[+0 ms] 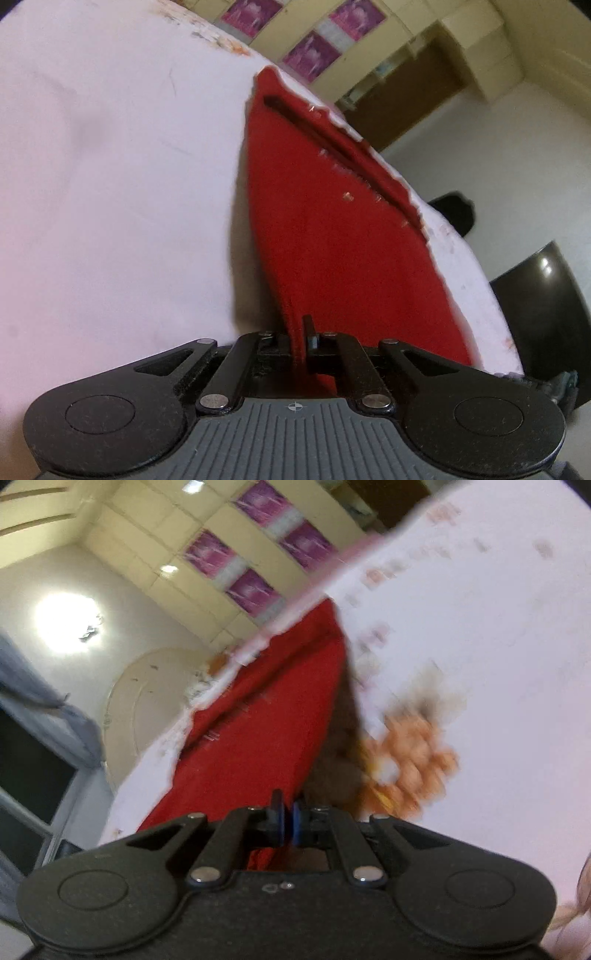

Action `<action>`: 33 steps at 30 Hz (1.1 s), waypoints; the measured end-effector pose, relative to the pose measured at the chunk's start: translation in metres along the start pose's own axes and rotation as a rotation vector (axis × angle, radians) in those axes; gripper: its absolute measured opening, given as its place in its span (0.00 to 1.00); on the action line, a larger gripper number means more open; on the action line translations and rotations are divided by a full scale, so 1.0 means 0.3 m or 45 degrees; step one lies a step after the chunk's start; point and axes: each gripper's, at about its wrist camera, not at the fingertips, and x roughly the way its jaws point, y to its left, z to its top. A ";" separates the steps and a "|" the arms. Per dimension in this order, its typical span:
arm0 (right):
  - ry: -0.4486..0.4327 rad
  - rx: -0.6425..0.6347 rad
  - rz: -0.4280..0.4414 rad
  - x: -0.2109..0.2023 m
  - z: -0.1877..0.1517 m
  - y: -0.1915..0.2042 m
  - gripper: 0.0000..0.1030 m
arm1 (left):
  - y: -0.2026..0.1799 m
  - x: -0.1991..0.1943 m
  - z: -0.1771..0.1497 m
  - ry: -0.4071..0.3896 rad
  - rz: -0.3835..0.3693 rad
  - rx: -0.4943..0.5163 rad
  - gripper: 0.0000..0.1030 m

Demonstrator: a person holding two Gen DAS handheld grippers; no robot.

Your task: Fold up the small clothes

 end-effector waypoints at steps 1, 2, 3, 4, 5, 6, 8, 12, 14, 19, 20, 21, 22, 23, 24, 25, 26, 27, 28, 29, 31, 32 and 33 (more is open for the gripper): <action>0.057 0.013 -0.070 0.045 -0.015 -0.016 0.04 | 0.004 -0.006 0.000 -0.005 -0.005 -0.028 0.03; 0.076 0.028 -0.095 0.071 -0.030 -0.024 0.04 | -0.003 -0.014 0.001 -0.012 -0.002 -0.023 0.03; 0.058 0.040 -0.080 0.066 -0.033 -0.021 0.04 | -0.007 -0.018 0.000 -0.011 -0.002 -0.015 0.03; 0.045 0.052 -0.063 0.060 -0.031 -0.008 0.04 | -0.010 -0.020 0.002 -0.007 -0.002 -0.011 0.03; 0.034 0.040 -0.053 0.054 -0.028 0.005 0.04 | -0.008 -0.024 0.010 -0.009 -0.006 -0.015 0.03; 0.025 0.018 -0.054 0.053 -0.022 0.019 0.04 | -0.010 -0.033 0.019 -0.021 -0.016 -0.027 0.03; -0.005 0.006 -0.043 0.037 0.006 0.036 0.04 | -0.026 -0.038 0.036 -0.064 -0.054 -0.039 0.03; -0.079 -0.022 0.037 -0.007 0.069 0.069 0.04 | -0.061 -0.062 0.086 -0.123 -0.101 -0.034 0.03; -0.106 -0.044 0.055 -0.013 0.114 0.107 0.04 | -0.087 -0.077 0.127 -0.162 -0.134 -0.043 0.03; -0.156 -0.123 0.096 -0.008 0.239 0.194 0.04 | -0.192 -0.088 0.307 -0.261 -0.189 0.008 0.03; -0.167 -0.137 0.103 -0.004 0.281 0.217 0.04 | -0.220 -0.078 0.351 -0.273 -0.188 0.025 0.03; -0.174 -0.146 0.105 -0.001 0.312 0.229 0.04 | -0.248 -0.064 0.391 -0.284 -0.184 0.049 0.03; -0.183 -0.156 0.115 0.005 0.354 0.247 0.04 | -0.275 -0.059 0.435 -0.300 -0.179 0.074 0.03; -0.194 -0.165 0.128 0.013 0.397 0.266 0.04 | -0.295 -0.060 0.475 -0.319 -0.179 0.090 0.03; -0.203 -0.174 0.134 0.021 0.428 0.282 0.04 | -0.311 -0.056 0.510 -0.334 -0.181 0.097 0.03; -0.212 -0.184 0.142 0.033 0.463 0.298 0.04 | -0.328 -0.047 0.548 -0.341 -0.176 0.105 0.03; -0.225 -0.193 0.159 0.045 0.502 0.314 0.04 | -0.340 -0.035 0.578 -0.344 -0.167 0.117 0.03; -0.234 -0.197 0.171 0.053 0.524 0.325 0.04 | -0.350 -0.024 0.606 -0.346 -0.160 0.124 0.03; -0.243 -0.201 0.180 0.072 0.562 0.337 0.04 | -0.359 0.000 0.642 -0.342 -0.153 0.123 0.03; -0.248 -0.198 0.189 0.090 0.591 0.343 0.04 | -0.364 0.022 0.671 -0.338 -0.145 0.125 0.03; -0.251 -0.192 0.195 0.133 0.637 0.344 0.04 | -0.367 0.067 0.733 -0.331 -0.127 0.124 0.03; -0.249 -0.189 0.190 0.162 0.664 0.341 0.04 | -0.370 0.096 0.765 -0.326 -0.117 0.122 0.03; -0.243 -0.184 0.187 0.192 0.682 0.337 0.04 | -0.377 0.122 0.795 -0.322 -0.105 0.127 0.03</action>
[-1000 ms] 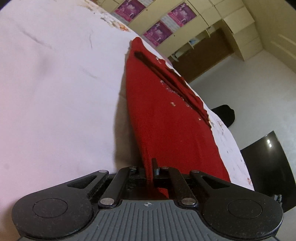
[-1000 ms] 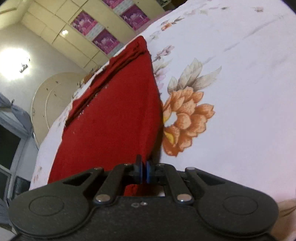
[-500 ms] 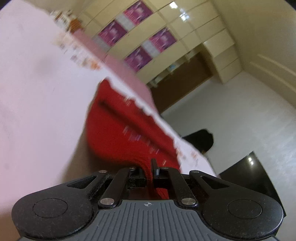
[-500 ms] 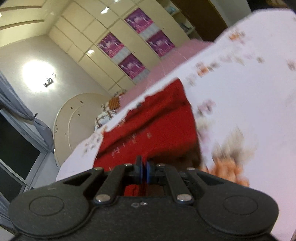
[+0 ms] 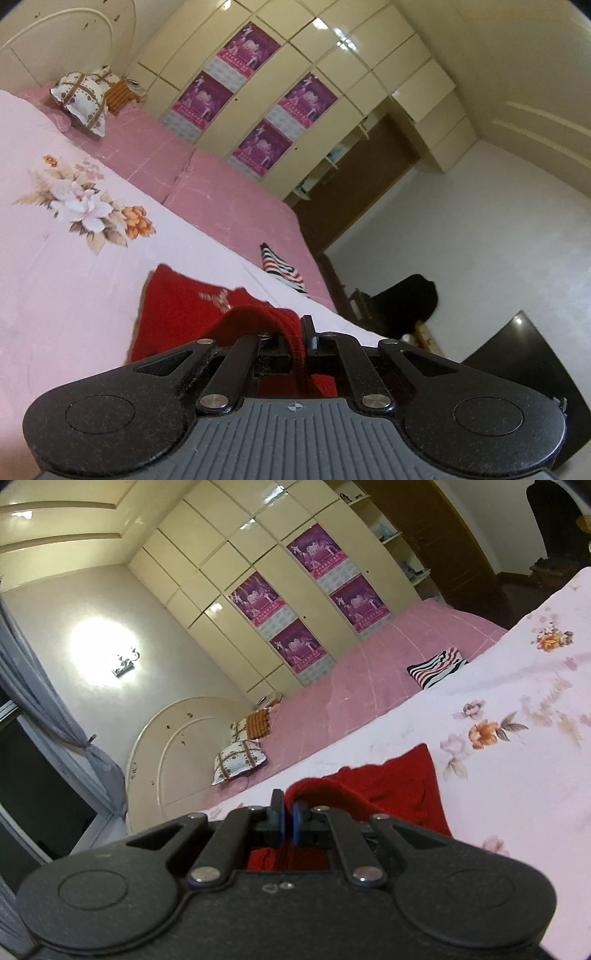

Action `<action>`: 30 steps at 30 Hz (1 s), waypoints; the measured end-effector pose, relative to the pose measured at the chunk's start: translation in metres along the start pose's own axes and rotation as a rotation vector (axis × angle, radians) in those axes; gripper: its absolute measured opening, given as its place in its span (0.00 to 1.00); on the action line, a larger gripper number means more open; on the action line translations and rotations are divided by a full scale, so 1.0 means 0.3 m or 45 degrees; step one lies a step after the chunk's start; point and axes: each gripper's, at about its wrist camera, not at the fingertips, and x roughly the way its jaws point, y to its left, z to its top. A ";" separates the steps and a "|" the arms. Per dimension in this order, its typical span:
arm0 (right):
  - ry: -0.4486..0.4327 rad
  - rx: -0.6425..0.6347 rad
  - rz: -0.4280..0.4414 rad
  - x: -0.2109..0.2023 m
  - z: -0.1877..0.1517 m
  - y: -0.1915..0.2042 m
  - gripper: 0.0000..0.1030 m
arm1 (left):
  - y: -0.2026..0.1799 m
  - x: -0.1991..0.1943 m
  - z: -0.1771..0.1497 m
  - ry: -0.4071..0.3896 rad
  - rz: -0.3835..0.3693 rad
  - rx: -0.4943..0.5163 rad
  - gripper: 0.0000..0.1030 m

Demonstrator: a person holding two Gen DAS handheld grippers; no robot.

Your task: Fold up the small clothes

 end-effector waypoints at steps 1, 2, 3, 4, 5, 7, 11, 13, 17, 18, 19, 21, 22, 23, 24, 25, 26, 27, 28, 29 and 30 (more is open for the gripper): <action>0.007 0.007 -0.005 0.030 0.013 -0.014 0.04 | 0.001 0.046 0.019 0.009 0.014 0.007 0.03; 0.015 0.018 -0.012 0.066 0.028 -0.033 0.04 | 0.004 0.087 0.025 0.018 0.023 0.011 0.03; 0.021 0.033 -0.013 0.091 0.039 -0.047 0.04 | 0.004 0.132 0.041 0.032 0.033 0.018 0.03; 0.028 0.056 -0.016 0.128 0.053 -0.071 0.04 | 0.008 0.167 0.056 0.041 0.044 0.018 0.03; 0.034 0.075 -0.020 0.157 0.063 -0.092 0.04 | 0.014 0.210 0.069 0.056 0.056 0.013 0.03; 0.053 0.123 -0.033 0.232 0.081 -0.147 0.04 | 0.033 0.302 0.085 0.090 0.094 0.010 0.03; 0.117 0.218 -0.056 0.387 0.097 -0.268 0.05 | 0.102 0.457 0.077 0.161 0.176 -0.017 0.03; 0.156 0.257 -0.069 0.459 0.090 -0.327 0.05 | 0.142 0.516 0.054 0.191 0.205 -0.034 0.03; 0.229 0.313 -0.092 0.580 0.046 -0.436 0.07 | 0.207 0.601 0.025 0.190 0.181 -0.052 0.04; 0.233 0.329 -0.068 0.600 0.036 -0.461 0.13 | 0.231 0.619 0.023 0.175 0.172 -0.083 0.04; 0.222 0.341 -0.049 0.616 0.028 -0.484 0.26 | 0.256 0.637 0.021 0.165 0.161 -0.127 0.06; 0.185 0.373 -0.003 0.630 0.019 -0.521 0.46 | 0.277 0.659 0.017 0.143 0.168 -0.135 0.32; 0.166 0.377 0.007 0.637 0.017 -0.534 0.48 | 0.276 0.666 0.015 0.111 0.195 -0.107 0.66; 0.151 0.363 0.005 0.645 0.016 -0.541 0.49 | 0.271 0.667 0.013 0.071 0.228 -0.077 0.78; 0.146 0.352 0.004 0.652 0.019 -0.547 0.51 | 0.271 0.669 0.015 0.038 0.235 -0.053 0.81; 0.146 0.346 0.011 0.660 0.019 -0.551 0.54 | 0.275 0.672 0.019 0.032 0.213 -0.053 0.81; 0.144 0.328 0.011 0.665 0.021 -0.551 0.54 | 0.275 0.674 0.021 0.036 0.205 -0.043 0.81; 0.138 0.307 0.002 0.663 0.025 -0.549 0.54 | 0.268 0.679 0.024 0.053 0.223 -0.003 0.77; 0.135 0.293 -0.004 0.658 0.033 -0.545 0.55 | 0.248 0.688 0.026 0.087 0.260 0.079 0.70; 0.122 0.268 -0.006 0.646 0.039 -0.536 0.56 | 0.229 0.695 0.024 0.121 0.283 0.156 0.66; 0.108 0.238 -0.010 0.636 0.046 -0.526 0.56 | 0.213 0.703 0.021 0.152 0.308 0.222 0.61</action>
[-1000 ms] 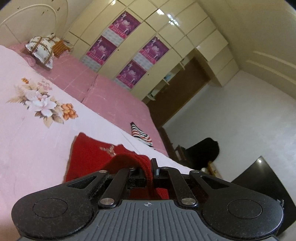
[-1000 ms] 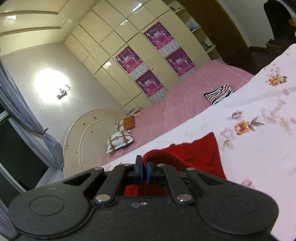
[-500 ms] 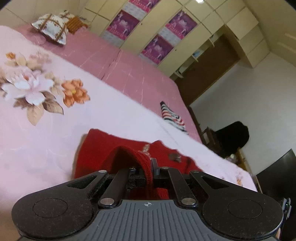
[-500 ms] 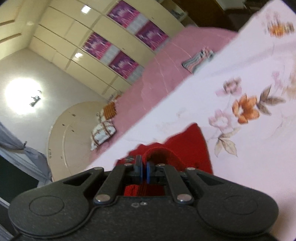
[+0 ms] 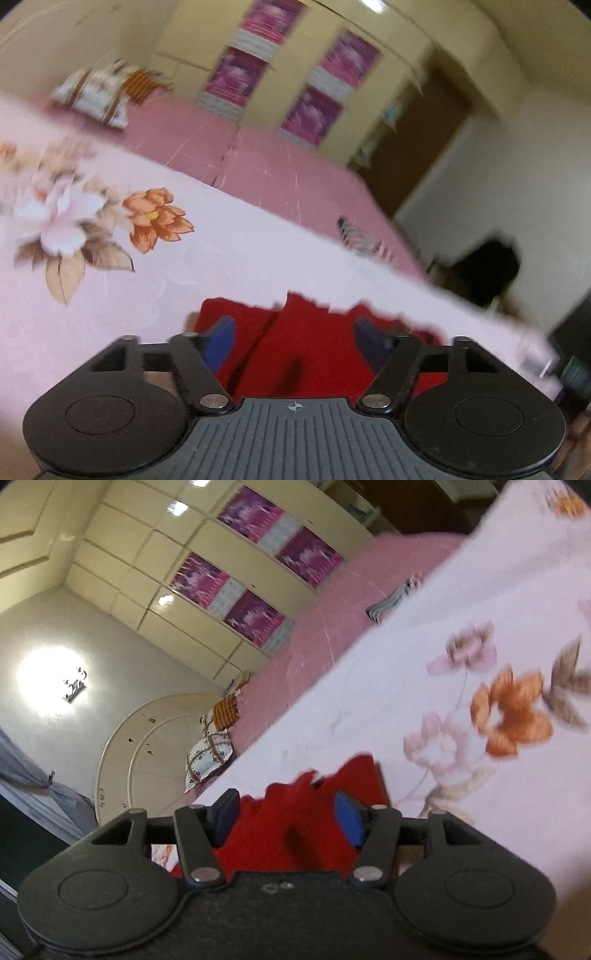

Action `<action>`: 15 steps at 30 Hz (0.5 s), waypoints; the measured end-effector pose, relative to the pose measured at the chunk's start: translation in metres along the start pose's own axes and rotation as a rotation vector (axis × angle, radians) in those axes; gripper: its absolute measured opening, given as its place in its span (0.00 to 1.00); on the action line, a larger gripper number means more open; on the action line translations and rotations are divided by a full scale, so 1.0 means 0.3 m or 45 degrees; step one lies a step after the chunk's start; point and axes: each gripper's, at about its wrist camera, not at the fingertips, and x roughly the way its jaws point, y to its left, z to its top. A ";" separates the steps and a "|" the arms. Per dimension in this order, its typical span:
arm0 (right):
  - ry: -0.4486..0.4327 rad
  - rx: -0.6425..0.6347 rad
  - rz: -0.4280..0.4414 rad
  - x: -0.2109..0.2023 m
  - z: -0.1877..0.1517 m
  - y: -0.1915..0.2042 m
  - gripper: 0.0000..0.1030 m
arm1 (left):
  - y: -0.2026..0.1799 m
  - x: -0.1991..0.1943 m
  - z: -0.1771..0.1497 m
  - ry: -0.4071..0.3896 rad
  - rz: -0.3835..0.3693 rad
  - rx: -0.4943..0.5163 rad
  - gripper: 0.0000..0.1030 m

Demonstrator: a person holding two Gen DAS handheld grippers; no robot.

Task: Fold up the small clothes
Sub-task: 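Lay the hem over the collar and open both grippers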

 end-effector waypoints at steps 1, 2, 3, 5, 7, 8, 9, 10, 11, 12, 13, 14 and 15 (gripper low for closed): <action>-0.013 -0.046 -0.005 -0.016 0.004 0.017 0.55 | -0.021 0.011 -0.001 0.039 0.035 0.073 0.55; -0.011 -0.092 -0.024 -0.023 0.007 0.034 0.55 | -0.042 0.027 -0.006 0.078 0.083 0.143 0.50; -0.004 -0.135 -0.045 -0.013 0.015 0.048 0.53 | -0.058 0.042 -0.015 0.108 0.125 0.188 0.39; 0.040 -0.279 -0.132 0.010 0.010 0.097 0.47 | -0.081 0.062 -0.044 0.119 0.199 0.268 0.25; 0.100 -0.424 -0.206 0.043 -0.018 0.150 0.31 | -0.098 0.051 -0.065 0.064 0.232 0.318 0.13; 0.132 -0.551 -0.285 0.066 -0.048 0.184 0.25 | -0.097 0.044 -0.071 0.041 0.260 0.326 0.12; 0.146 -0.660 -0.375 0.087 -0.074 0.208 0.21 | -0.082 0.038 -0.075 0.020 0.293 0.316 0.12; 0.169 -0.758 -0.479 0.110 -0.102 0.216 0.21 | -0.064 0.036 -0.077 0.012 0.303 0.300 0.12; 0.153 -0.788 -0.504 0.109 -0.112 0.209 0.22 | -0.053 0.028 -0.075 0.010 0.293 0.290 0.12; 0.139 -0.788 -0.525 0.105 -0.114 0.211 0.24 | -0.056 0.021 -0.069 0.015 0.301 0.295 0.12; 0.131 -0.788 -0.561 0.102 -0.113 0.219 0.24 | -0.075 0.001 -0.058 0.001 0.320 0.312 0.12; 0.143 -0.791 -0.582 0.099 -0.112 0.238 0.25 | -0.101 -0.030 -0.050 -0.044 0.316 0.331 0.12; 0.130 -0.801 -0.579 0.085 -0.111 0.272 0.27 | -0.127 -0.048 -0.042 -0.093 0.285 0.339 0.12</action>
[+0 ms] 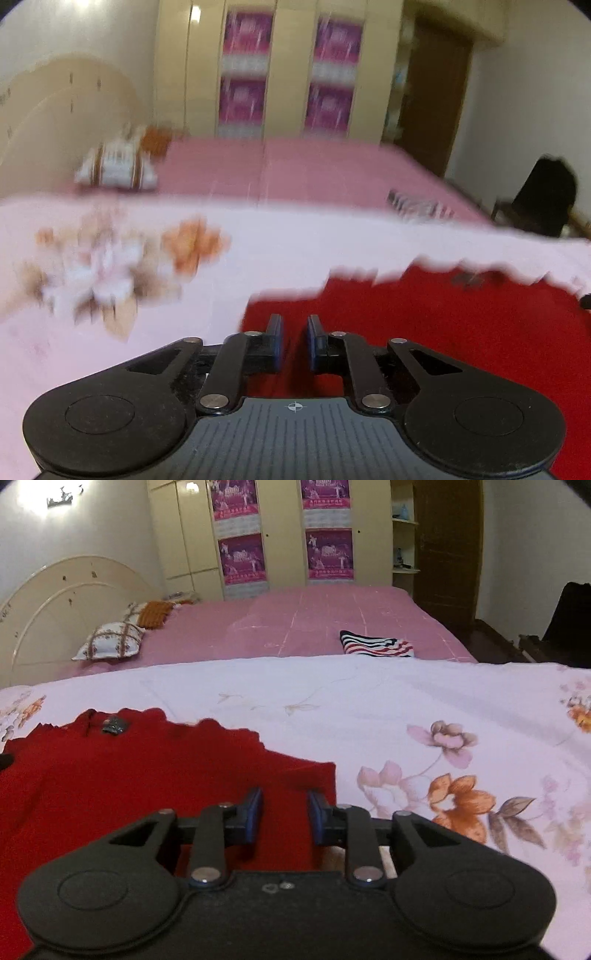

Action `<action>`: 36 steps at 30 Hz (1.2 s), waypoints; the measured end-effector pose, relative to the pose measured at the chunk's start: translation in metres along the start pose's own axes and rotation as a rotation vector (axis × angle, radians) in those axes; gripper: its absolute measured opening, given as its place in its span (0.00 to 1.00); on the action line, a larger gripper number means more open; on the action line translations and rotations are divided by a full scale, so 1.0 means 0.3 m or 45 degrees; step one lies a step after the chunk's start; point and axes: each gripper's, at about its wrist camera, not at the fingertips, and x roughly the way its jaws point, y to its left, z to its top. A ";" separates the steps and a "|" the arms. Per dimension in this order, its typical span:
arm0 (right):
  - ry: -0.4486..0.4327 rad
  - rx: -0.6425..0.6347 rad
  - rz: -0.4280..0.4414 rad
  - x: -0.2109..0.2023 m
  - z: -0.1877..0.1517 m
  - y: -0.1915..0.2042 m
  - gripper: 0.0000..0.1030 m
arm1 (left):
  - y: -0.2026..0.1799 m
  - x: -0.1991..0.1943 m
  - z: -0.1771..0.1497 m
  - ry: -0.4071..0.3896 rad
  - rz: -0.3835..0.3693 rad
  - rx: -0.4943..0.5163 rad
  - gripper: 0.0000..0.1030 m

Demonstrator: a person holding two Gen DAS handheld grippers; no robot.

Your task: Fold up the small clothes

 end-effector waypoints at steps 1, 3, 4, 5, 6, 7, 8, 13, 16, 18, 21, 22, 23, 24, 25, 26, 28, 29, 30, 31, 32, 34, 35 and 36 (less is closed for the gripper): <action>-0.049 -0.014 0.017 -0.034 0.012 0.017 0.28 | -0.034 -0.021 0.019 -0.029 -0.056 -0.025 0.12; -0.137 -0.054 0.126 -0.078 0.042 0.075 0.30 | -0.153 -0.016 0.037 -0.014 -0.185 0.026 0.18; -0.127 -0.076 0.182 -0.077 0.052 0.118 0.30 | -0.238 0.002 0.036 0.015 -0.228 0.102 0.33; -0.079 -0.109 0.233 -0.056 0.060 0.177 0.30 | -0.298 0.019 0.027 0.036 -0.258 0.134 0.39; -0.028 -0.134 0.266 -0.028 0.061 0.229 0.30 | -0.346 0.036 0.017 0.053 -0.301 0.150 0.43; -0.004 -0.156 0.283 -0.008 0.056 0.276 0.34 | -0.384 0.056 0.002 0.065 -0.315 0.164 0.43; 0.014 -0.178 0.291 0.013 0.047 0.323 0.35 | -0.400 0.079 -0.012 0.094 -0.299 0.164 0.43; 0.051 -0.208 0.152 0.066 0.014 0.313 0.40 | -0.213 0.077 -0.066 0.094 -0.105 0.147 0.43; 0.023 -0.137 -0.069 0.026 -0.011 0.131 0.39 | -0.072 0.044 -0.086 0.075 -0.097 0.108 0.42; 0.035 -0.043 0.038 0.015 -0.037 0.033 0.39 | -0.093 0.044 -0.072 0.082 -0.079 0.152 0.42; 0.006 -0.075 -0.011 -0.031 0.002 0.073 0.42 | -0.165 -0.029 -0.051 0.002 -0.088 0.162 0.43; -0.044 -0.065 0.007 -0.066 0.015 0.095 0.43 | -0.194 -0.061 -0.048 -0.023 -0.127 0.160 0.43; -0.090 -0.057 0.066 -0.102 0.024 0.128 0.43 | -0.234 -0.074 -0.058 -0.021 -0.155 0.168 0.43; -0.093 -0.067 0.105 -0.118 0.019 0.162 0.43 | -0.275 -0.076 -0.073 -0.001 -0.173 0.177 0.43; -0.065 -0.108 0.149 -0.121 0.003 0.219 0.40 | -0.312 -0.077 -0.094 0.026 -0.207 0.174 0.43; -0.039 -0.163 0.193 -0.115 -0.025 0.283 0.40 | -0.342 -0.082 -0.114 0.036 -0.233 0.168 0.43; -0.006 -0.238 0.245 -0.108 -0.086 0.384 0.40 | -0.378 -0.082 -0.151 0.071 -0.226 0.182 0.43; 0.019 -0.265 0.253 -0.099 -0.116 0.420 0.41 | -0.372 -0.080 -0.170 0.080 -0.212 0.183 0.43; 0.036 -0.291 0.228 -0.093 -0.142 0.445 0.41 | -0.352 -0.089 -0.183 0.070 -0.215 0.178 0.42; 0.017 -0.318 0.191 -0.088 -0.160 0.455 0.41 | -0.317 -0.097 -0.190 0.065 -0.204 0.170 0.42; -0.007 -0.339 0.168 -0.099 -0.175 0.444 0.41 | -0.275 -0.111 -0.196 0.057 -0.183 0.163 0.42; -0.027 -0.359 0.086 -0.124 -0.187 0.389 0.41 | -0.189 -0.160 -0.208 0.041 -0.144 0.137 0.42; -0.031 -0.337 0.026 -0.135 -0.191 0.339 0.41 | -0.151 -0.177 -0.217 0.034 -0.147 0.130 0.42; -0.029 -0.307 0.000 -0.116 -0.187 0.296 0.42 | -0.126 -0.188 -0.223 0.031 -0.150 0.124 0.42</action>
